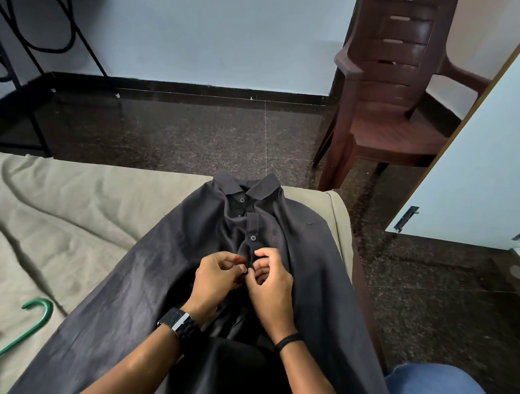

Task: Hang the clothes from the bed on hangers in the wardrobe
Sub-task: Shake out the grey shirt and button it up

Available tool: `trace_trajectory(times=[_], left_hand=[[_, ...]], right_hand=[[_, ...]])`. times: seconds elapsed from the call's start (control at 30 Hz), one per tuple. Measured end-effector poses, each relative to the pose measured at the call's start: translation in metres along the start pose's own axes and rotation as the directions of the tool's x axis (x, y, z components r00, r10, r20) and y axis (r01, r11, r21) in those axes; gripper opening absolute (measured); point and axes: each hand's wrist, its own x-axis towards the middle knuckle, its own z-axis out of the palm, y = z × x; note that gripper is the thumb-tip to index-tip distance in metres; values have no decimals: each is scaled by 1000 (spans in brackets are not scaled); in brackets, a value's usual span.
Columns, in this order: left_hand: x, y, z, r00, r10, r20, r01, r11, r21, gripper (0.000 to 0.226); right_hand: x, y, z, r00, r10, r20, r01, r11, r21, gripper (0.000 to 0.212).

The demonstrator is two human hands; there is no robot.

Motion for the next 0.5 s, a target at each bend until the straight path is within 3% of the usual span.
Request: trace_trajectory(times=[0.23,0.5], left_hand=[[1,1,-4,1000,15,-19,-14,1000,9,7],[-2,1,-6,1000,11,-18,-13,998,-66,7]], right_hand=[[-2,0,2,991,-129,41,130,991,-29,28],[-1,2,0,997,-72,38,71,997,37,27]])
